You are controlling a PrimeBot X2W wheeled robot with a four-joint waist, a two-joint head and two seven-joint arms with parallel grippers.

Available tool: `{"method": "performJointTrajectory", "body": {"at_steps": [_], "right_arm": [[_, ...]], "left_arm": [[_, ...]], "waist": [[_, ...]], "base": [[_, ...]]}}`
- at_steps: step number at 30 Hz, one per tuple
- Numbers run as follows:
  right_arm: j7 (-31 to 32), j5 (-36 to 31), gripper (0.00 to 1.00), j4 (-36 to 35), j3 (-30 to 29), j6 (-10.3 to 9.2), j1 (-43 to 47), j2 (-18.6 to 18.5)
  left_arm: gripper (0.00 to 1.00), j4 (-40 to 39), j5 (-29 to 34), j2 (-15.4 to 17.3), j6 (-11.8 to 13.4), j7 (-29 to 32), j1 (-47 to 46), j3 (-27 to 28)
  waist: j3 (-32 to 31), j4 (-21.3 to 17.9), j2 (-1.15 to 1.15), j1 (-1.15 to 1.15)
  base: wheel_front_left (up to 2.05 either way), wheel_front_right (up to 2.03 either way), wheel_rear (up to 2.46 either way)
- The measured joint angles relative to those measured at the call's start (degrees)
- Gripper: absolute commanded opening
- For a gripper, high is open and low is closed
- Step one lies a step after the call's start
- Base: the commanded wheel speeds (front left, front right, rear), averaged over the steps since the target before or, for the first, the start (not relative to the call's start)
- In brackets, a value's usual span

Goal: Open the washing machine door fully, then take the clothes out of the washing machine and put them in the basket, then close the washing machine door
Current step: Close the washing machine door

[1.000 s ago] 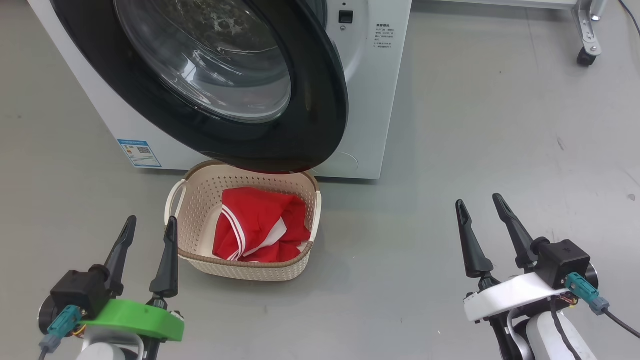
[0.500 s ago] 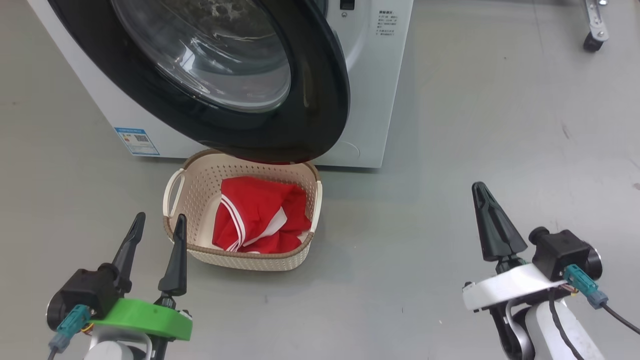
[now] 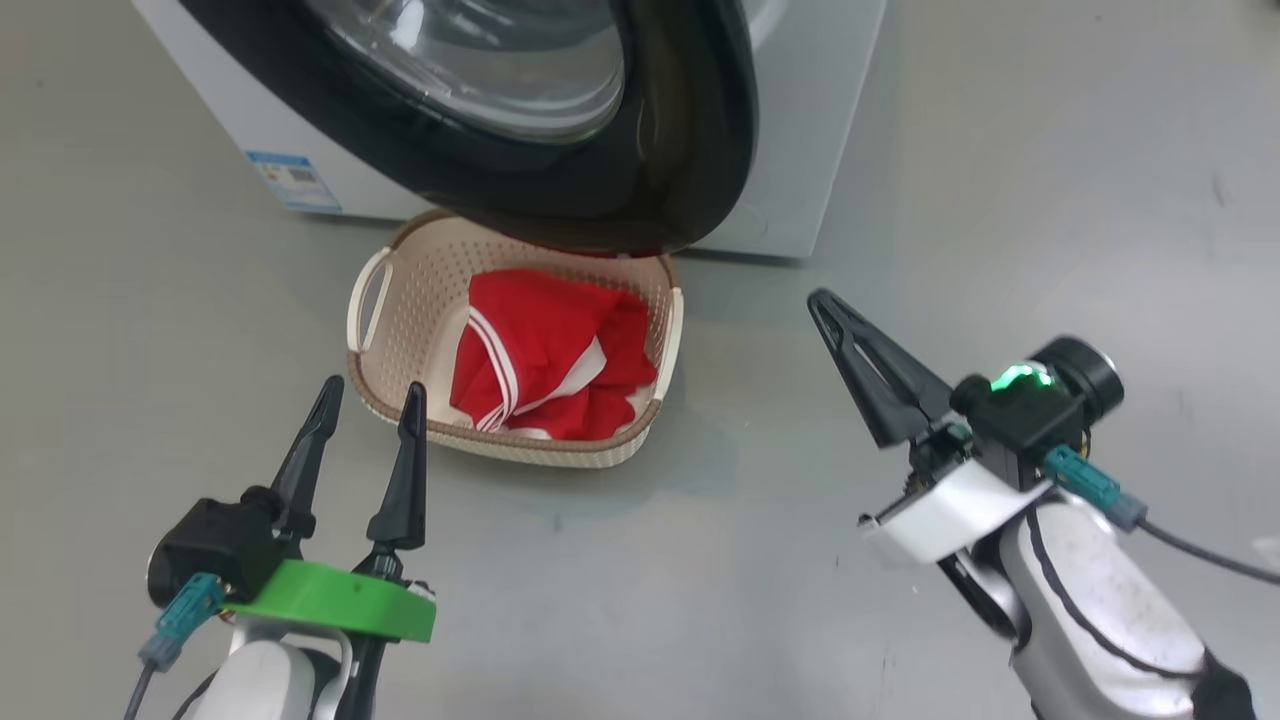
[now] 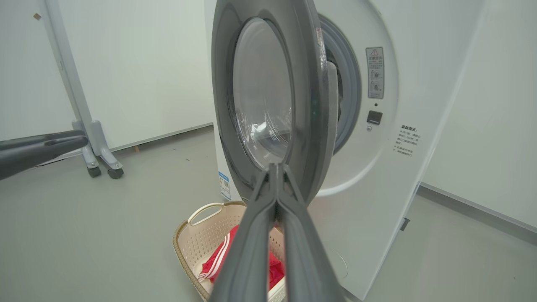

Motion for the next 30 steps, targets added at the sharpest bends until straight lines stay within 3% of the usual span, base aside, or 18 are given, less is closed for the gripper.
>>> {"method": "performJointTrajectory", "body": {"at_steps": [14, 30], "right_arm": [[3.57, 1.30, 0.00, 1.30, 4.49, 0.01, -15.24, -7.28], [4.36, 5.13, 0.00, 5.23, 5.67, 0.20, -25.44, -12.04]], "left_arm": [[1.00, -0.56, 0.00, -2.11, -0.05, 0.00, -6.50, -1.67], [1.00, -0.21, 0.00, -2.78, -0.08, -0.01, -9.71, -1.81]], "waist": [[8.67, 5.64, 0.00, 0.00], [16.11, 10.50, 0.00, 0.00]], "base": [[0.00, 0.00, 0.00], [0.00, 0.00, 0.00]]}}
